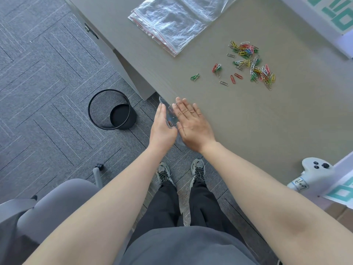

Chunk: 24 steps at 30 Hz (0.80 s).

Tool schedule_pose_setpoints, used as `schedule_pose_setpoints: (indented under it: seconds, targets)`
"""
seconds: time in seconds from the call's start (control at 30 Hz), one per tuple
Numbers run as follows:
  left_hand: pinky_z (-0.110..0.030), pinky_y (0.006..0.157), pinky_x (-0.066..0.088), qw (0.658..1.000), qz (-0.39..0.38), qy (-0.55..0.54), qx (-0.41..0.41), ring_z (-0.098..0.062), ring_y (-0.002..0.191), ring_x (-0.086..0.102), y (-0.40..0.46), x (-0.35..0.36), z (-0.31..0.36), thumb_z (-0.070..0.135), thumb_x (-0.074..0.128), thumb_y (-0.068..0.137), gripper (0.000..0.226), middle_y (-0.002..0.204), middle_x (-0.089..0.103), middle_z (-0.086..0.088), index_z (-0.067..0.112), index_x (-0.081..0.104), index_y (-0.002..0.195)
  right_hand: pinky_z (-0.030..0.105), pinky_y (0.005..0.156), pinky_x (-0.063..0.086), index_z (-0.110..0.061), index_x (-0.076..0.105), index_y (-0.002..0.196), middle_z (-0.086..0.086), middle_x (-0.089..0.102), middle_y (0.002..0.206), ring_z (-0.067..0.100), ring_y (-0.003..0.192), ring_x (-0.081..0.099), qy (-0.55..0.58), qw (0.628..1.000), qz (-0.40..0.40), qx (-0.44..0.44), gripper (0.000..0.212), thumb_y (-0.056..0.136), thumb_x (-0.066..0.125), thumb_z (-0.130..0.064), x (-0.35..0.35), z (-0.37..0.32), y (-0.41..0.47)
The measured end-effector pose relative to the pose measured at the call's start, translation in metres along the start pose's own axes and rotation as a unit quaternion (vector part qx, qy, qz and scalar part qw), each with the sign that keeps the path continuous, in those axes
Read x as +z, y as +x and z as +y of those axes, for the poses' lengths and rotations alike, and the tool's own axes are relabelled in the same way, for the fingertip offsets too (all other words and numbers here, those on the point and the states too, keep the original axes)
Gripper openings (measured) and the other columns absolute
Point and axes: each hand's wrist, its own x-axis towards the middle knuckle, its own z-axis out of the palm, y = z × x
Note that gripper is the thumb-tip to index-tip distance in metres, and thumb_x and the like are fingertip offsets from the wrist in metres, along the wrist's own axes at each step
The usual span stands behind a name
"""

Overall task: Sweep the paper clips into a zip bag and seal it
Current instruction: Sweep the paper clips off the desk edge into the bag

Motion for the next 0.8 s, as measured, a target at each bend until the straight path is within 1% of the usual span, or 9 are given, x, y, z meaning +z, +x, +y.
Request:
schedule_pose_setpoints:
  seconds: [0.13,0.2,0.23,0.33,0.43,0.53,0.63,0.73,0.8]
  targets:
    - [0.002,0.098,0.005,1.000,0.005,-0.007,0.001,-0.006,0.144,0.013,-0.001,-0.003,-0.005,-0.001,0.052,0.083,0.075,0.159,0.017,-0.002,0.011,0.020,0.151,0.039,0.120,0.013,-0.009,0.031,0.149,0.006,0.029,0.156,0.019,0.145,0.023,0.090,0.993,0.000,-0.071,0.056,0.093,0.039,-0.010,0.003,-0.007,-0.003]
    - [0.001,0.098,0.006,1.000,0.006,-0.012,-0.003,-0.005,0.143,0.014,-0.002,-0.004,-0.005,0.002,0.054,0.084,0.073,0.159,0.018,-0.001,0.011,0.023,0.150,0.039,0.119,0.018,-0.006,0.031,0.148,0.009,0.032,0.154,0.020,0.143,0.028,0.142,0.986,0.004,-0.087,0.060,0.089,0.041,-0.002,0.002,-0.011,-0.005]
    - [0.000,0.099,0.007,1.000,0.003,-0.016,-0.003,-0.004,0.143,0.014,-0.002,-0.004,-0.005,0.003,0.053,0.084,0.074,0.159,0.018,0.000,0.012,0.022,0.151,0.038,0.119,0.019,-0.005,0.031,0.148,0.010,0.033,0.154,0.020,0.143,0.029,0.162,0.983,0.013,-0.081,0.061,0.088,0.040,-0.001,0.000,-0.012,-0.006]
    - [-0.007,0.105,0.008,1.000,-0.009,-0.012,-0.009,-0.003,0.144,0.010,-0.003,-0.005,-0.002,0.000,0.051,0.083,0.079,0.159,0.013,0.003,0.014,0.016,0.152,0.033,0.120,0.016,-0.002,0.030,0.147,0.013,0.033,0.153,0.023,0.143,0.028,0.199,0.977,0.075,-0.012,0.061,0.086,0.032,-0.005,-0.010,-0.009,-0.005]
    - [-0.009,0.104,0.010,1.000,-0.012,-0.009,-0.016,-0.002,0.144,0.009,-0.002,-0.006,0.001,-0.002,0.049,0.083,0.081,0.160,0.010,0.006,0.017,0.013,0.153,0.036,0.120,0.016,-0.002,0.027,0.148,0.014,0.028,0.155,0.027,0.145,0.022,0.171,0.976,0.121,0.067,0.062,0.087,0.030,-0.007,-0.024,0.012,0.000]
    - [-0.007,0.101,0.011,1.000,-0.011,-0.007,-0.023,-0.002,0.144,0.010,0.000,-0.006,0.007,-0.003,0.047,0.084,0.079,0.160,0.009,0.008,0.018,0.012,0.153,0.038,0.120,0.011,-0.004,0.023,0.150,0.016,0.018,0.158,0.031,0.147,0.012,0.109,0.975,0.114,0.154,0.064,0.088,0.038,-0.007,-0.038,0.046,0.012]
    - [-0.001,0.091,0.013,0.999,-0.004,0.006,-0.032,-0.003,0.143,0.013,0.002,-0.004,0.013,-0.003,0.046,0.086,0.079,0.160,0.007,0.009,0.018,0.011,0.153,0.037,0.120,0.004,-0.007,0.019,0.151,0.016,0.010,0.160,0.032,0.148,0.006,0.048,0.968,0.107,0.222,0.067,0.089,0.044,-0.011,-0.055,0.081,0.023]
    - [-0.007,0.096,0.012,0.999,0.006,0.020,-0.029,-0.006,0.143,0.013,0.004,-0.001,0.016,-0.001,0.049,0.087,0.079,0.160,0.006,0.009,0.017,0.009,0.153,0.037,0.120,0.002,-0.009,0.016,0.152,0.014,0.007,0.161,0.032,0.148,0.003,0.022,0.958,0.106,0.267,0.067,0.092,0.045,-0.018,-0.070,0.113,0.030]
    - [-0.005,0.094,0.012,0.999,0.010,0.026,-0.033,-0.006,0.142,0.014,0.005,0.001,0.018,-0.002,0.049,0.087,0.080,0.160,0.005,0.009,0.017,0.009,0.153,0.039,0.120,0.004,-0.010,0.015,0.153,0.013,0.005,0.161,0.031,0.148,0.002,0.014,0.954,0.100,0.282,0.067,0.093,0.044,-0.022,-0.076,0.131,0.034]
